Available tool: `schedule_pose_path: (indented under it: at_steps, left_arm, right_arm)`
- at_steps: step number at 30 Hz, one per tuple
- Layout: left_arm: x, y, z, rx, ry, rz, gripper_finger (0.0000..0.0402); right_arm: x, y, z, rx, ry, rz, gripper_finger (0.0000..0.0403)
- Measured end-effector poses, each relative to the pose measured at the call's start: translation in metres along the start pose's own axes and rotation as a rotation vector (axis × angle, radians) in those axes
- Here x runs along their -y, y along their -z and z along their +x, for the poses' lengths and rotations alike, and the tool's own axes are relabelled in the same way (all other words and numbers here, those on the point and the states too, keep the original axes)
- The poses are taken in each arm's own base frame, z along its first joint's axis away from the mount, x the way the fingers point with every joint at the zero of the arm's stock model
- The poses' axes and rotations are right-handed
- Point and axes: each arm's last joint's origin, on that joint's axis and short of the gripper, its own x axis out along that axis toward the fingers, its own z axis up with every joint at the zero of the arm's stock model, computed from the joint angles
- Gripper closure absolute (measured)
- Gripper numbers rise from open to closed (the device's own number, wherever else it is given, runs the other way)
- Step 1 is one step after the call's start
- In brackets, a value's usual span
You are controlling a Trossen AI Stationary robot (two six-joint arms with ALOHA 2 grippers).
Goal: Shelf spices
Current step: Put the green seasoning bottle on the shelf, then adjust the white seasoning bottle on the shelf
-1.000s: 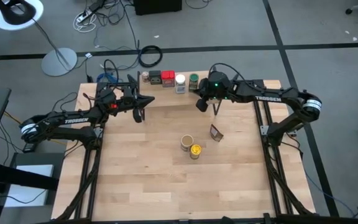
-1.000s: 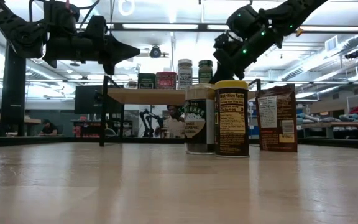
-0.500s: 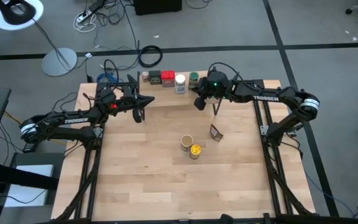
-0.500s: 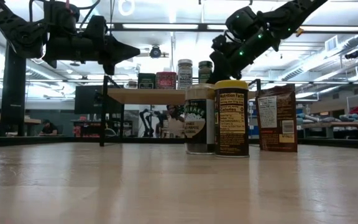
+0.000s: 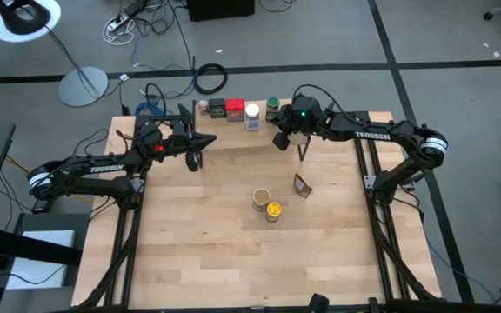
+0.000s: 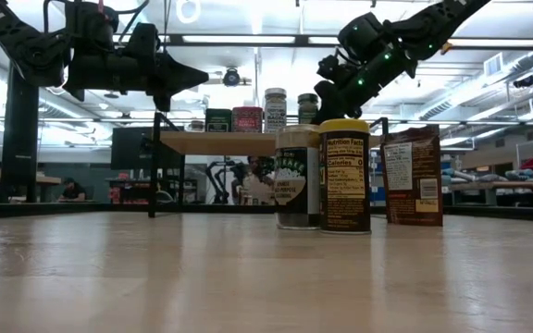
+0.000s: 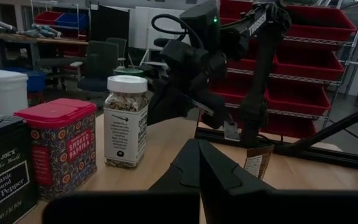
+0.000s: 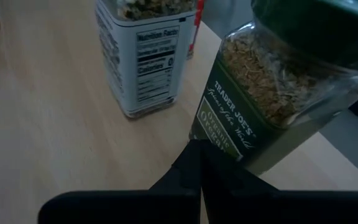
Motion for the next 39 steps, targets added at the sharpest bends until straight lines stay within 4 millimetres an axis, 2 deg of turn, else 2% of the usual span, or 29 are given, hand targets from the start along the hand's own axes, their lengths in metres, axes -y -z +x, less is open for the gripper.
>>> schedule_pose_path:
  at_steps: [15, 23, 26, 33, 39]
  left_arm:
    - [0.000, 0.000, 0.000, 0.000, 0.000, 0.000, 0.0401]
    - [0.000, 0.000, 0.000, 0.001, 0.000, -0.001, 0.0401]
    - [0.000, -0.003, 0.001, 0.013, 0.006, -0.007, 0.0401]
    - [-0.001, -0.036, 0.019, -0.019, 0.049, -0.003, 0.0401]
    - [-0.002, -0.070, 0.033, -0.093, 0.049, 0.091, 0.0401]
  right_arm:
    - [0.014, -0.001, 0.000, 0.030, 0.009, -0.035, 0.0403]
    - [0.013, -0.001, 0.000, 0.040, -0.016, -0.042, 0.0403]
    - [0.005, -0.005, 0.000, 0.069, -0.043, -0.063, 0.0403]
    - [-0.019, -0.014, -0.002, 0.140, -0.083, -0.105, 0.0403]
    - [-0.028, -0.015, -0.003, 0.138, -0.106, -0.114, 0.0403]
